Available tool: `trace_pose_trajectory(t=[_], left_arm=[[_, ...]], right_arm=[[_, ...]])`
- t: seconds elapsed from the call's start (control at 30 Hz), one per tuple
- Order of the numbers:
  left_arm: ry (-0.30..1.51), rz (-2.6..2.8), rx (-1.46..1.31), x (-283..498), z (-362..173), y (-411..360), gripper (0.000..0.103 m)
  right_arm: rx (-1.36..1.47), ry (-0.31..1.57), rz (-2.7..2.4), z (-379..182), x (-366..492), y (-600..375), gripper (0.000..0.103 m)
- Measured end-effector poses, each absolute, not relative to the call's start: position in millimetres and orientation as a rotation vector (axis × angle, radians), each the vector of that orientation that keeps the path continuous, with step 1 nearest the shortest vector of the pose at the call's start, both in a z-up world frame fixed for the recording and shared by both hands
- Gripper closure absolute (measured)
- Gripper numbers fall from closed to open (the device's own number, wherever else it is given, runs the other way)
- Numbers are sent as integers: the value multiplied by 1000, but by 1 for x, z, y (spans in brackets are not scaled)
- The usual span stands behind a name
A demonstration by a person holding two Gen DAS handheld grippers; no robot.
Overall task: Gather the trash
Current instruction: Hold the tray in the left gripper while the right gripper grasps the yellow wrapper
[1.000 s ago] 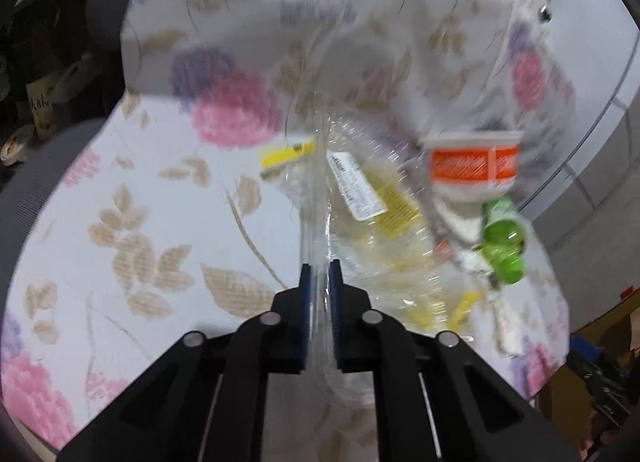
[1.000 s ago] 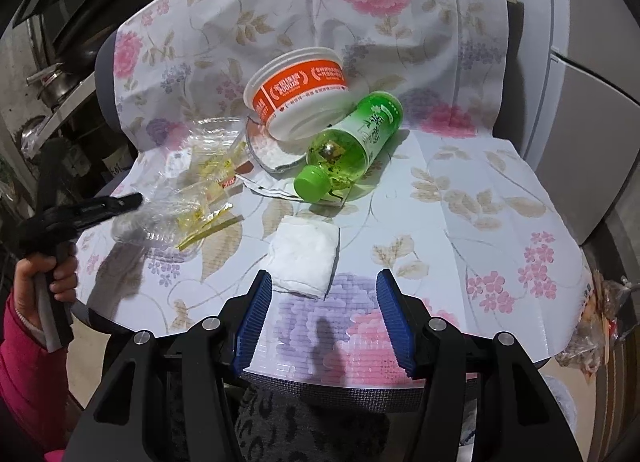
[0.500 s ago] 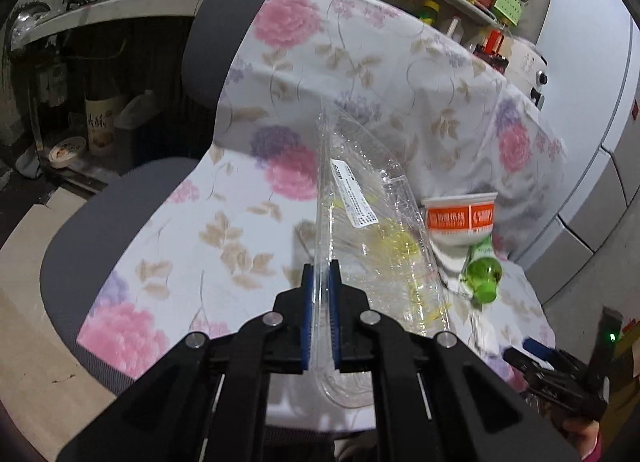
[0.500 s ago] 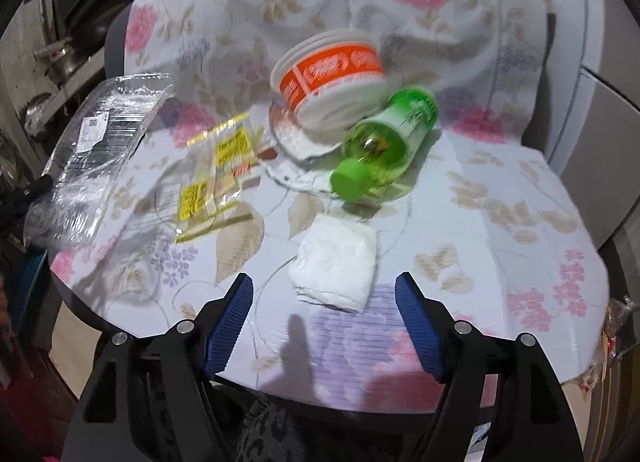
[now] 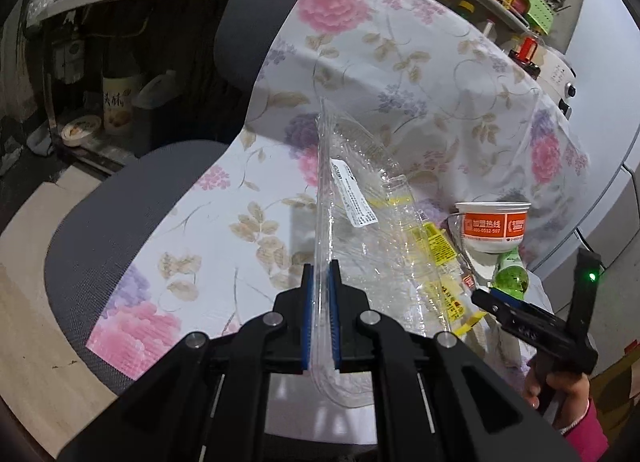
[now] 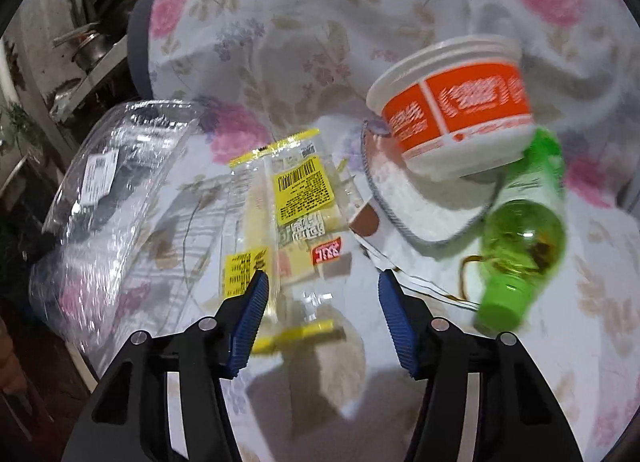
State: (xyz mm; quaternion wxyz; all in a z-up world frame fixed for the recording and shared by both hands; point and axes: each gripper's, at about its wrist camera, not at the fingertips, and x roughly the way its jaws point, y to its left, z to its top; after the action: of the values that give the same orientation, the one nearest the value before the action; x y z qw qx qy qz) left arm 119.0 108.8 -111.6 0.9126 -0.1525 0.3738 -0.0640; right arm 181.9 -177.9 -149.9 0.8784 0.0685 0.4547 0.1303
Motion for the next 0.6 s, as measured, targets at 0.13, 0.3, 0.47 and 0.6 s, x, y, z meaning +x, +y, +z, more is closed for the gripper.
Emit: trace_pose_trajectory(t=[0.13,0.3,0.47,0.6], left_arm=[[797,-147,-331,127,-123,111,98],[814,-149,-349,131,-131,115,98],[794,-134,-346,126,-124,117,98],[769,-116,-338,117,-112,117,98]], right_arm=[[193,981,293,-162,198,-177,64],[197,979,284,-165,212,-169,64],[155,900,332,-142,194,-152,103],[112,792,318,-108,169,-148,103]])
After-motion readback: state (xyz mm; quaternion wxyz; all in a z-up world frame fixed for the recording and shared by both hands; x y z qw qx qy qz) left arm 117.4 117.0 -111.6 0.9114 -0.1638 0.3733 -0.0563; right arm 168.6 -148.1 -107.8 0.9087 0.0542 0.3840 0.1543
